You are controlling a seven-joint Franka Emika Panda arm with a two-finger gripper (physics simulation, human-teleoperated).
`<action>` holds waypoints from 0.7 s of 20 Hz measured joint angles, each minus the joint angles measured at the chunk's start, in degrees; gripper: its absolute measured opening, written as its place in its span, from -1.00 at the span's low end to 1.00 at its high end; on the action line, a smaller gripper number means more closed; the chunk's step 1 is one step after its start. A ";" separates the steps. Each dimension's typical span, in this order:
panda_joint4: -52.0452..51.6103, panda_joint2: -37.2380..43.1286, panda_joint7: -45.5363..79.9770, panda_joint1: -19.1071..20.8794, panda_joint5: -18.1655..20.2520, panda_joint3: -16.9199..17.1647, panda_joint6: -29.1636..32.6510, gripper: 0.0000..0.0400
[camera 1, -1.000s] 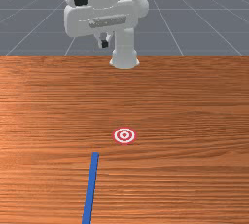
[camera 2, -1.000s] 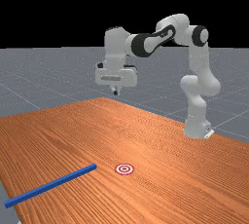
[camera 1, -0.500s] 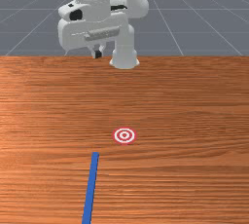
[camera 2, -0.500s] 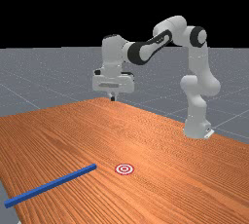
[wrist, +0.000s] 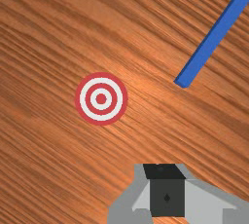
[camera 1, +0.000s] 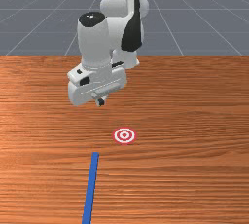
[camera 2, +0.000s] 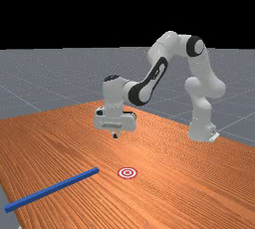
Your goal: Pull the pivot to the target area
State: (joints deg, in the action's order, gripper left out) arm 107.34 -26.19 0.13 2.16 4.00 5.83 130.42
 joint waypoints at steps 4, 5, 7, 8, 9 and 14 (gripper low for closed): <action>0.16 -2.50 7.29 -0.63 1.82 1.41 1.84 -1.00; -0.16 -2.71 7.50 -0.21 2.10 1.71 1.71 -1.00; -3.30 -4.48 2.17 1.52 1.36 1.26 0.29 -1.00; -7.85 -6.94 -4.71 4.37 4.37 -1.49 -2.94 -1.00; -10.66 -8.57 -4.77 4.65 4.70 -1.78 -4.22 -1.00; -20.13 -14.06 -2.13 3.56 2.53 -0.78 -7.27 -1.00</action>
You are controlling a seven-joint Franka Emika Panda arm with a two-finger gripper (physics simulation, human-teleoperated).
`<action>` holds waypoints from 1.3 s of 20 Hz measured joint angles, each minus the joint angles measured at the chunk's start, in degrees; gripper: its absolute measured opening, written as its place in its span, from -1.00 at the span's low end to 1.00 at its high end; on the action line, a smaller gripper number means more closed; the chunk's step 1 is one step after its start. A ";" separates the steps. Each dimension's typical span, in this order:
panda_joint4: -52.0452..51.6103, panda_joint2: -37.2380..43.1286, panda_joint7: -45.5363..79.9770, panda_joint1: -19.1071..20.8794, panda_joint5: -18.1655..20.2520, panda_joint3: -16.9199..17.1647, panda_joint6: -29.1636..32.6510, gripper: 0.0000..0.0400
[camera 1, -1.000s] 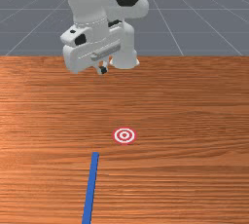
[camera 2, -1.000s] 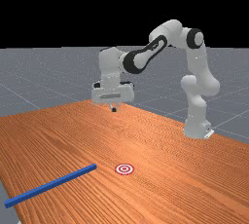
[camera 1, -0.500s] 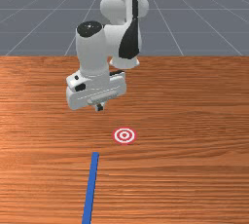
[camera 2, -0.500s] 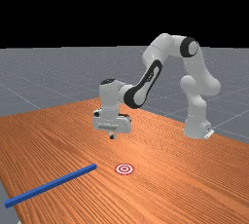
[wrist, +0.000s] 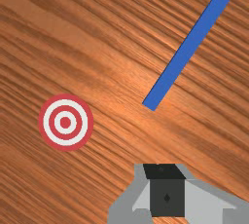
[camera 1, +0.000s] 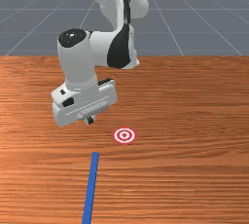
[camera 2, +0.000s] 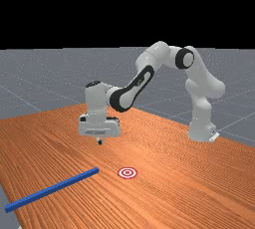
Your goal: Pull the pivot to the target area
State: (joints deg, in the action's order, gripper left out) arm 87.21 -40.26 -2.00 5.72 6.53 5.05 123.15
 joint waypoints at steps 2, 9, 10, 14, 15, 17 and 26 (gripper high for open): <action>-3.98 -2.24 0.28 0.09 0.02 -0.10 -1.71 -1.00; -25.96 -14.60 1.76 0.71 -0.08 -0.50 -11.28 -1.00; -26.00 -14.86 1.52 0.82 0.27 -0.71 -8.82 -1.00; -32.13 -19.74 3.72 -0.33 -1.91 1.01 -9.77 -1.00; -33.19 -21.15 4.27 0.77 0.47 -0.42 -9.58 -1.00; -34.05 -23.88 6.38 0.68 0.97 -0.23 -7.47 -1.00; -38.33 -30.81 7.18 -0.66 -1.69 2.04 -2.96 -0.98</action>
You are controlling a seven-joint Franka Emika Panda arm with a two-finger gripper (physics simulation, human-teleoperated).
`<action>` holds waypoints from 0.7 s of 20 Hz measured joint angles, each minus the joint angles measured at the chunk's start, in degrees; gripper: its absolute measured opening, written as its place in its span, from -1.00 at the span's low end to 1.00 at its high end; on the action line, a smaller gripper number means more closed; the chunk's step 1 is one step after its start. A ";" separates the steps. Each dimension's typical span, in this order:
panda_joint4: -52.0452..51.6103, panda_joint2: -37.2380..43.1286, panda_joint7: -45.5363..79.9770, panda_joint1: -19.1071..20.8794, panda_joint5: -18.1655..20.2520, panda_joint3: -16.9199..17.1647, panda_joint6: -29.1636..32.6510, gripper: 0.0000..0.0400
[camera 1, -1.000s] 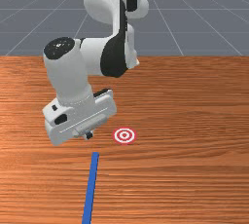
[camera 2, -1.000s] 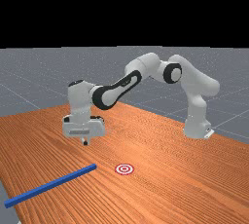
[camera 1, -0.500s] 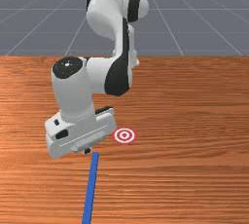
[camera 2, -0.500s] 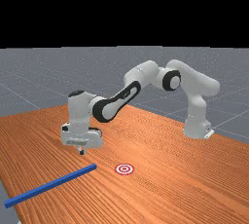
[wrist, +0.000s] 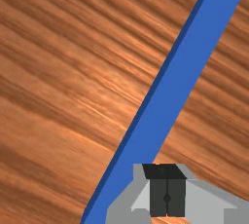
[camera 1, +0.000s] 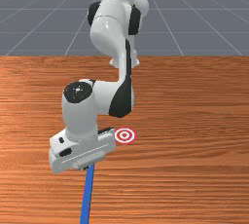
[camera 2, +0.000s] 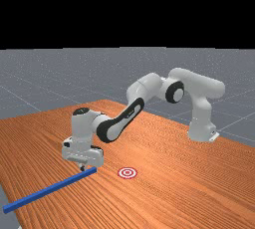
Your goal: Pull the pivot to the target area
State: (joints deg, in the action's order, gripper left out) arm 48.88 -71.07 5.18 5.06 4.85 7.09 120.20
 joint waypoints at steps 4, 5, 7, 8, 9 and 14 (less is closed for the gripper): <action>0.63 0.93 -5.07 0.87 1.31 -2.76 -0.67 -1.00; 0.90 1.08 -5.53 0.67 1.19 -2.88 -0.56 -1.00; 1.67 1.47 -1.75 -0.20 1.16 -1.85 -0.05 0.26; 2.09 1.70 -1.04 -0.73 0.48 -1.11 0.27 0.55; 2.13 1.77 -1.07 -0.74 0.50 -1.13 0.25 0.73; -0.19 -0.09 -1.91 0.00 1.42 -2.20 -0.48 0.98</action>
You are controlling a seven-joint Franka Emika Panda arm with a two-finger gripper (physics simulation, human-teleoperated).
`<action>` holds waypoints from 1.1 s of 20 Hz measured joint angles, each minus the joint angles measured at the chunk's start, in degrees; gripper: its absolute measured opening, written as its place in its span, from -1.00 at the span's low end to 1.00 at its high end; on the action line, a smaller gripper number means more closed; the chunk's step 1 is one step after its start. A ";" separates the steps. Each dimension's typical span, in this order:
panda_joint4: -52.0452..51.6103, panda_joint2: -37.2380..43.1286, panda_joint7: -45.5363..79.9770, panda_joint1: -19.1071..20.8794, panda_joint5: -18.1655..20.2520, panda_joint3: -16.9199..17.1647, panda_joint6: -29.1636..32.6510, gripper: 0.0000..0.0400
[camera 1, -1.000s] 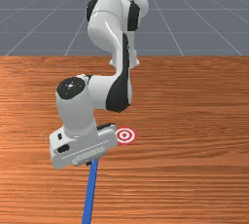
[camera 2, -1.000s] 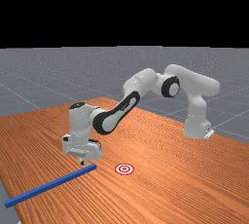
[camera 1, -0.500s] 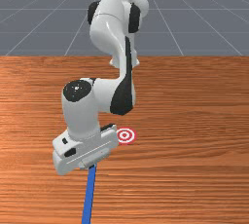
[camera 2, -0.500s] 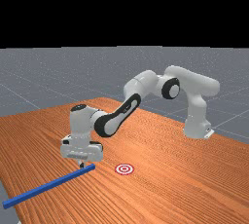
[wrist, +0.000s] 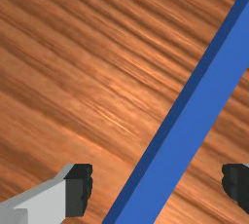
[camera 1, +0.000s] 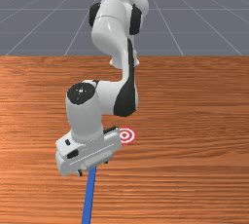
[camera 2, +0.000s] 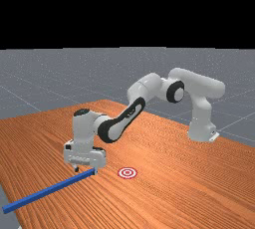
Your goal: Pull the pivot to the target area
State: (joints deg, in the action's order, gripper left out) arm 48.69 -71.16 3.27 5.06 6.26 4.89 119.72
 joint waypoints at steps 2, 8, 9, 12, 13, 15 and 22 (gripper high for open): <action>-2.47 -2.30 1.20 0.05 0.17 0.10 0.07 0.99; -1.44 -2.48 2.07 -1.44 -1.98 2.33 3.78 1.00; -3.28 -3.48 -2.13 0.22 -0.75 0.10 2.90 1.00; -7.04 -5.41 -0.17 0.43 -0.70 0.60 0.95 1.00; -9.36 -6.63 -0.23 0.61 -0.80 0.63 -0.17 1.00; -9.31 -6.78 -0.69 0.89 -0.76 0.60 1.62 1.00; -14.62 -9.61 1.56 -0.18 -2.94 2.85 -0.77 1.00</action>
State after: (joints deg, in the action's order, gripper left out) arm 34.07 -80.77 4.83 4.87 3.32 7.75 118.95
